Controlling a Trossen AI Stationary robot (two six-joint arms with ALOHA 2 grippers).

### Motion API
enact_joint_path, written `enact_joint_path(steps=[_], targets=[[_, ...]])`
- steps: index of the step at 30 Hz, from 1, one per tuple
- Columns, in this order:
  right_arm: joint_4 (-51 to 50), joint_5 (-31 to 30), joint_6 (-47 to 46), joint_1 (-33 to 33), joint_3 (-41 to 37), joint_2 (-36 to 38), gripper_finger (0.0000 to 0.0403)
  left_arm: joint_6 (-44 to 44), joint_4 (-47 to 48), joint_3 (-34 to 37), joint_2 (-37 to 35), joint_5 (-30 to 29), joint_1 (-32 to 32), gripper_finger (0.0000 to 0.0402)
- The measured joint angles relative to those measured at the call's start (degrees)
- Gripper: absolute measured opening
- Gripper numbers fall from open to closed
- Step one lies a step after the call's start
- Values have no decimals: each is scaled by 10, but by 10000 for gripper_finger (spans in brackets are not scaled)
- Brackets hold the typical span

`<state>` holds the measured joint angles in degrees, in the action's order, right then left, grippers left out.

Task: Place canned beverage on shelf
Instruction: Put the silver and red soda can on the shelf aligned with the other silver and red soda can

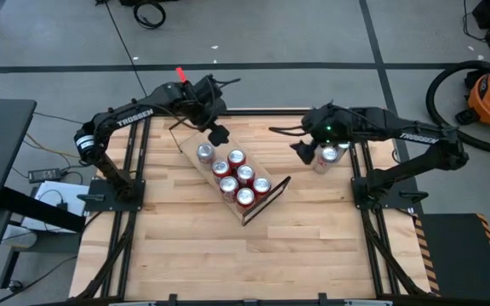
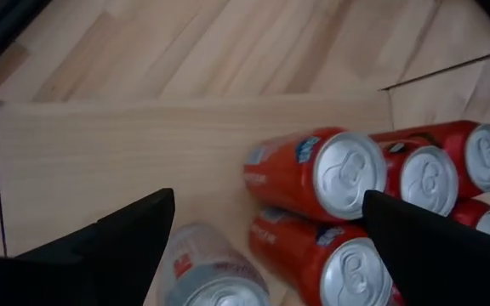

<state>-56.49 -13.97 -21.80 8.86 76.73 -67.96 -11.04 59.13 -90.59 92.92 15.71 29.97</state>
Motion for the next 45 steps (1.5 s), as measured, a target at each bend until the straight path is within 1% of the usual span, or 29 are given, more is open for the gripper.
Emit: enact_joint_path(steps=[6, 9, 12, 16, 24, 27, 29, 36, 40, 45], targets=[[-139, 41, -28, 48, 0, -6, 371, -3, -30, 0, 0, -5, 2, 391], [-204, 70, -57, 87, 0, -31, 366, -3, -37, 0, 0, -5, 4, 391], [-235, 88, -81, 111, 0, -56, 359, 1, -37, 0, 0, -5, 8, 391], [-244, 98, -123, 122, 0, -82, 353, 5, -37, 0, 0, -5, 8, 391], [-261, 88, -123, 130, -7, -99, 355, 44, -25, 0, 0, -5, 8, 391], [-258, 97, -121, 144, -37, -95, 356, 52, -25, 0, 0, -4, 10, 391], [-257, 115, -125, 150, -62, -90, 356, 54, -24, 0, 0, -5, 12, 391], [-234, 154, -167, 153, -137, -51, 354, 64, -9, 0, 0, -5, 19, 391], [-219, 155, -177, 162, -180, -34, 354, 74, -4, 0, 0, -4, 21, 391], [-183, 157, -180, 172, -221, -31, 362, 77, -5, 0, 0, -4, 21, 391]])
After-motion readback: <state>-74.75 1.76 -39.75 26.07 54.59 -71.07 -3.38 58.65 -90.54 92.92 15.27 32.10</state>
